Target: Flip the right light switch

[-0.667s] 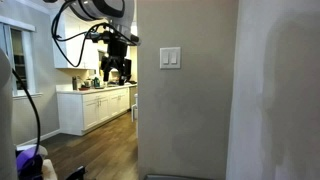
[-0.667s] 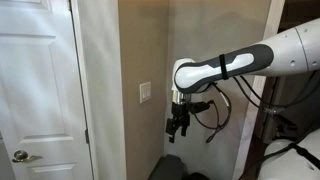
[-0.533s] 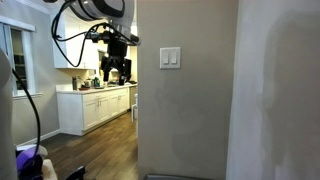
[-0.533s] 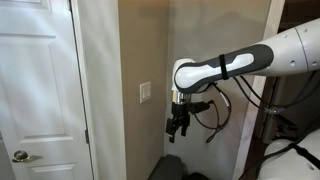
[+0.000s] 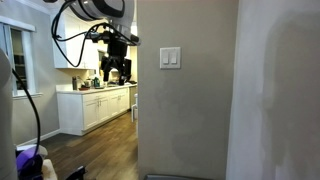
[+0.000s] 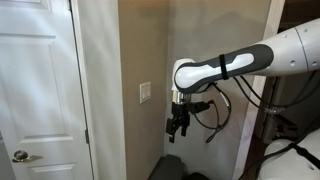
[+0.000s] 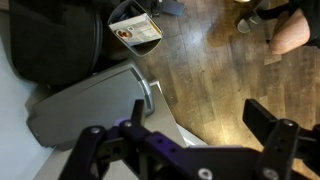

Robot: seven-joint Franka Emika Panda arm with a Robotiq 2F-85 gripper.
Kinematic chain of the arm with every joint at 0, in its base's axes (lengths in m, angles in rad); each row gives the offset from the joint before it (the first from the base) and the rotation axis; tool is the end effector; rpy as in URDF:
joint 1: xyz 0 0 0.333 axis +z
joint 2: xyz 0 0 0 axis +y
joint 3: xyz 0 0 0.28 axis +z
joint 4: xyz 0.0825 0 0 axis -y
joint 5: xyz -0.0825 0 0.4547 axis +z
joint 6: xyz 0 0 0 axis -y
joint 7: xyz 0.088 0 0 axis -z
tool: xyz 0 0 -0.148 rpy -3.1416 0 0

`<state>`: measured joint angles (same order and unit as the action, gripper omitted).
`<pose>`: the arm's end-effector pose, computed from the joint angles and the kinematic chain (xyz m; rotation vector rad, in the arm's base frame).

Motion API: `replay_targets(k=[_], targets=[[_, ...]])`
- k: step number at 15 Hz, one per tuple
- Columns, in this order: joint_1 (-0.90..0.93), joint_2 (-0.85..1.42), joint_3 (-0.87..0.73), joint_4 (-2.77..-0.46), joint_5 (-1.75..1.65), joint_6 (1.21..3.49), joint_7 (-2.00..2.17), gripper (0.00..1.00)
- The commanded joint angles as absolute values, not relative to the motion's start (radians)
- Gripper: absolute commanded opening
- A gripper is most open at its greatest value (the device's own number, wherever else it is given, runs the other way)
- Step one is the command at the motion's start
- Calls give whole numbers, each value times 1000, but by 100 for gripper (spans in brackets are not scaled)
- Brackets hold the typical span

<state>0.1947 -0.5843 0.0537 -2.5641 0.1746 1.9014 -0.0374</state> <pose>0.4239 0.1241 0.3532 -2.9969 -0.3196 0.1373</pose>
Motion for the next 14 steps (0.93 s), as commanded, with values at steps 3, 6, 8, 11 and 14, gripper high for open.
replay_targets(k=[3, 6, 8, 11, 14], targets=[[174, -594, 79, -2566, 163, 1902, -34, 67], [144, -585, 91, -2545, 145, 1901, 24, 47], [129, -583, 91, -2534, 146, 1925, 39, 34], [92, -568, 98, -2507, 112, 2005, 72, 15], [57, -526, 115, -2453, 43, 2064, 115, 1]])
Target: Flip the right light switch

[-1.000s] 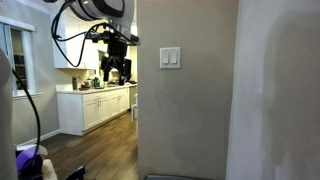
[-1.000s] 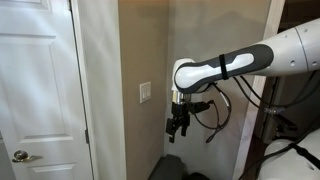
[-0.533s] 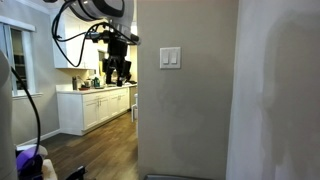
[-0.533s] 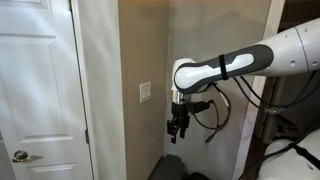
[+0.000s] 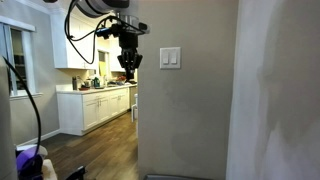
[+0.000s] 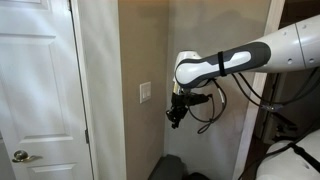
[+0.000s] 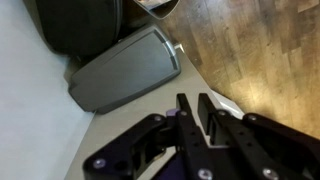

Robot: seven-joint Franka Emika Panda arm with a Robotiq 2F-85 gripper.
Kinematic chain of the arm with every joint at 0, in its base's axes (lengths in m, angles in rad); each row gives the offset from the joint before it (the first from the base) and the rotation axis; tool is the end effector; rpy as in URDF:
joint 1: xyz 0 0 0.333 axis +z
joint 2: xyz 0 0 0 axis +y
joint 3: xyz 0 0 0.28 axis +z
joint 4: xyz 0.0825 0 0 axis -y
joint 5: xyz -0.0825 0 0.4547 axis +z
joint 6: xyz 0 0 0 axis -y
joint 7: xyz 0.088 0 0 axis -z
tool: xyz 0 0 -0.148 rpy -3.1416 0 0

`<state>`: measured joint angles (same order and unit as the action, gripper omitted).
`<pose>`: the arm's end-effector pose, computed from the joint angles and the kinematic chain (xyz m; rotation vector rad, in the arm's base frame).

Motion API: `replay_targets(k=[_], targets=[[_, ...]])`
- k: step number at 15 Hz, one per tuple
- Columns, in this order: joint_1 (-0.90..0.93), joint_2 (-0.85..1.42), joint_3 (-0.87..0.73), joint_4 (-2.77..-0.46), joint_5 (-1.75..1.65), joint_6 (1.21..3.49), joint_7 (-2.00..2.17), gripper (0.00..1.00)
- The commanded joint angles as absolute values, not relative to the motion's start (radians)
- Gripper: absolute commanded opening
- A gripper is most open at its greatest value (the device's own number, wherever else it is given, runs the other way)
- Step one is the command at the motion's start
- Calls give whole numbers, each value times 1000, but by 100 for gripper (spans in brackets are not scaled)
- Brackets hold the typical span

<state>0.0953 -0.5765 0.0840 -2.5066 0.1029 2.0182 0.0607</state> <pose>0.4636 0.0901 0.3896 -3.0789 -0.1025 -0.1252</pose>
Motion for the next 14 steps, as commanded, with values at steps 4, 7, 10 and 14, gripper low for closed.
replay_targets(k=[4, 7, 10, 14], targets=[[35, -447, 146, -2351, -47, 2099, 173, 0], [30, -374, 169, -2263, -111, 2097, 210, 0], [39, -304, 180, -2180, -165, 2093, 224, 0], [49, -221, 177, -2083, -223, 2103, 207, 0]])
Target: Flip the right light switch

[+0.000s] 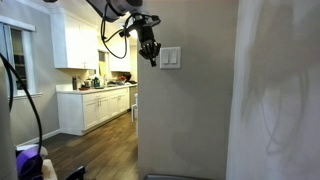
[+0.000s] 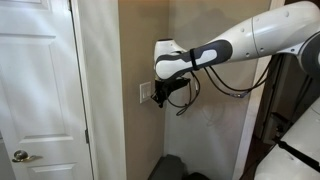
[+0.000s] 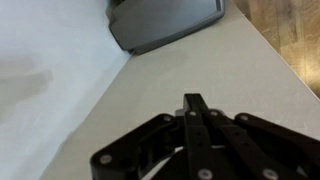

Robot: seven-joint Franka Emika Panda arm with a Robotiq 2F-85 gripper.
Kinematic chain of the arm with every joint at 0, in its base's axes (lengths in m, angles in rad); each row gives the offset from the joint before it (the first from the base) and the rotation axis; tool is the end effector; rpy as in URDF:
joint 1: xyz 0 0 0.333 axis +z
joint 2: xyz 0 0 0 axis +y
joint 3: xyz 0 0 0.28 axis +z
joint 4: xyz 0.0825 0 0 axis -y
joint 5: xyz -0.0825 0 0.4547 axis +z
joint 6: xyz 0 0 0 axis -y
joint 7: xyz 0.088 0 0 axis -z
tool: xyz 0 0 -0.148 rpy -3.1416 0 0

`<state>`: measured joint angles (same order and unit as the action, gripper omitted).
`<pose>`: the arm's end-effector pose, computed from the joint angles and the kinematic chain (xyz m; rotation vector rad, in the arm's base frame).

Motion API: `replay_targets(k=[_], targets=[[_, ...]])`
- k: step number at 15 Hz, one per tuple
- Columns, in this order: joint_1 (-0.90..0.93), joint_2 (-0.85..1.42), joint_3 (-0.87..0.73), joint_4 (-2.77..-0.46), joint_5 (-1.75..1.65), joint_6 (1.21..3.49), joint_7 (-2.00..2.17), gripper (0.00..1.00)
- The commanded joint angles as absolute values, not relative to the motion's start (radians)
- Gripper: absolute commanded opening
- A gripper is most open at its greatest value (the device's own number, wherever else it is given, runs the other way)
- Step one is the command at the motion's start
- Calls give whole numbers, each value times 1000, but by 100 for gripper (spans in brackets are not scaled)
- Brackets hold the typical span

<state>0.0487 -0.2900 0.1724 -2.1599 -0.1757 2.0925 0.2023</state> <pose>0.5660 0.1135 0.4443 2.9540 0.1305 0.3799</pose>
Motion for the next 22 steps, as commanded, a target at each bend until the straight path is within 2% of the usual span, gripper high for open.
replay_targets(k=[1, 9, 22], targets=[[51, -203, 173, -2061, -228, 2108, 204, 0], [60, -121, 137, -1976, -211, 2166, 172, 0], [64, -112, 125, -1978, -211, 2160, 187, 1]])
